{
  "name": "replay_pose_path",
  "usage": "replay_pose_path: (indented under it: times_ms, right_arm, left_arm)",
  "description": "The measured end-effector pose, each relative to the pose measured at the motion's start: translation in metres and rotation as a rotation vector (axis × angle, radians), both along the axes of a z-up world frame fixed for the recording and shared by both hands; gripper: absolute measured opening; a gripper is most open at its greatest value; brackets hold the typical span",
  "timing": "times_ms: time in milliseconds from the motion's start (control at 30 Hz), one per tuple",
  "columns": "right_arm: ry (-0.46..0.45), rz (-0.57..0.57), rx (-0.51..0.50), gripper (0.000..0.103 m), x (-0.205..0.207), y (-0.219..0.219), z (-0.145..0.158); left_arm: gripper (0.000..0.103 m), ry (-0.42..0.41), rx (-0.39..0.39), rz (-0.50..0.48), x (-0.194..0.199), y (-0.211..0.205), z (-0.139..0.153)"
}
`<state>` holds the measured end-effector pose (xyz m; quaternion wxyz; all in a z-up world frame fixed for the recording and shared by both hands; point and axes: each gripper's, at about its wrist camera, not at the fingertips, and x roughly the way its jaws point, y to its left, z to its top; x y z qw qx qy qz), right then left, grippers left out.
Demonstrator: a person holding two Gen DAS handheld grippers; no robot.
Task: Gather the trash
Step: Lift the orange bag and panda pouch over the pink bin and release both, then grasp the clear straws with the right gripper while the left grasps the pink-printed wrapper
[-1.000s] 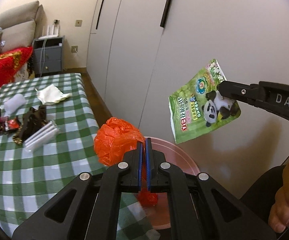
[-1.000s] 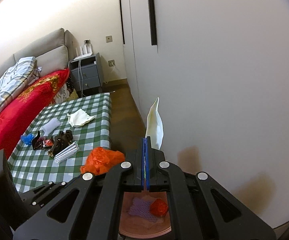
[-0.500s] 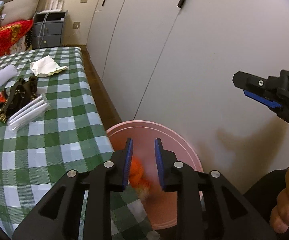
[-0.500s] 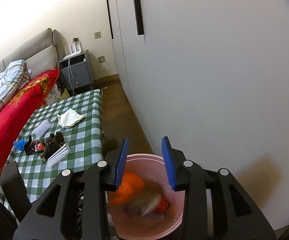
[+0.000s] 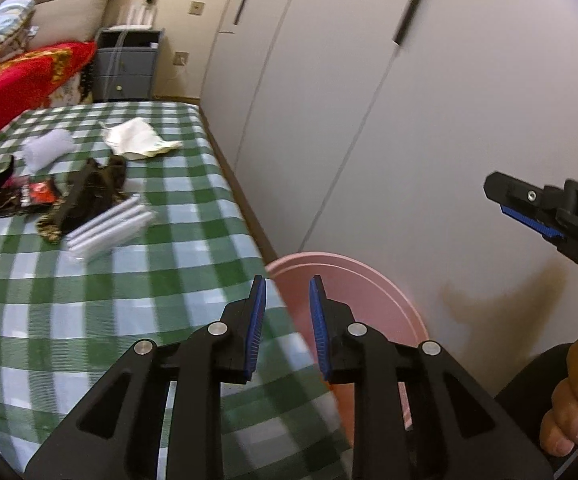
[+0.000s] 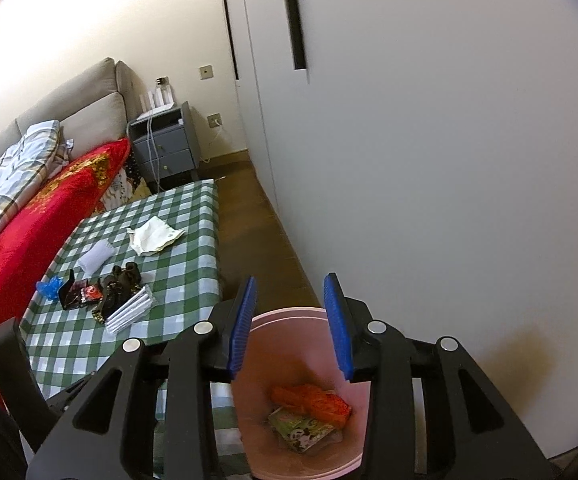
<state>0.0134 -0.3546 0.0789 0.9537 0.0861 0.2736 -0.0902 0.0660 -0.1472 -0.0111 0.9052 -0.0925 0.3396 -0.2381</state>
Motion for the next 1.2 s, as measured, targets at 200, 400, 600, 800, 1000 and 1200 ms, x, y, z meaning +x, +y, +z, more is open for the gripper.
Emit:
replay_pose_path:
  times_ms: [200, 400, 600, 800, 1000, 1200]
  right_arm:
    - [-0.021, 0.064, 0.034, 0.037, 0.010, 0.024, -0.005]
    - [-0.031, 0.150, 0.067, 0.037, 0.028, 0.056, -0.016]
    - [-0.018, 0.214, 0.093, 0.036, 0.050, 0.086, -0.033]
    - [0.005, 0.272, 0.146, 0.036, 0.079, 0.118, -0.054]
    - [0.062, 0.305, 0.204, 0.036, 0.108, 0.141, -0.081]
    - [0.132, 0.316, 0.241, 0.037, 0.133, 0.156, -0.105]
  left_arm:
    - [0.022, -0.014, 0.012, 0.086, 0.005, 0.034, 0.000]
    - [0.022, -0.051, 0.049, 0.207, 0.009, 0.070, 0.004]
    - [0.022, -0.075, 0.079, 0.325, 0.014, 0.107, 0.005]
    - [0.022, -0.072, 0.108, 0.451, 0.025, 0.142, 0.002]
    - [0.022, -0.083, 0.155, 0.515, 0.040, 0.161, 0.001]
    - [0.022, -0.073, 0.179, 0.584, 0.058, 0.183, -0.003]
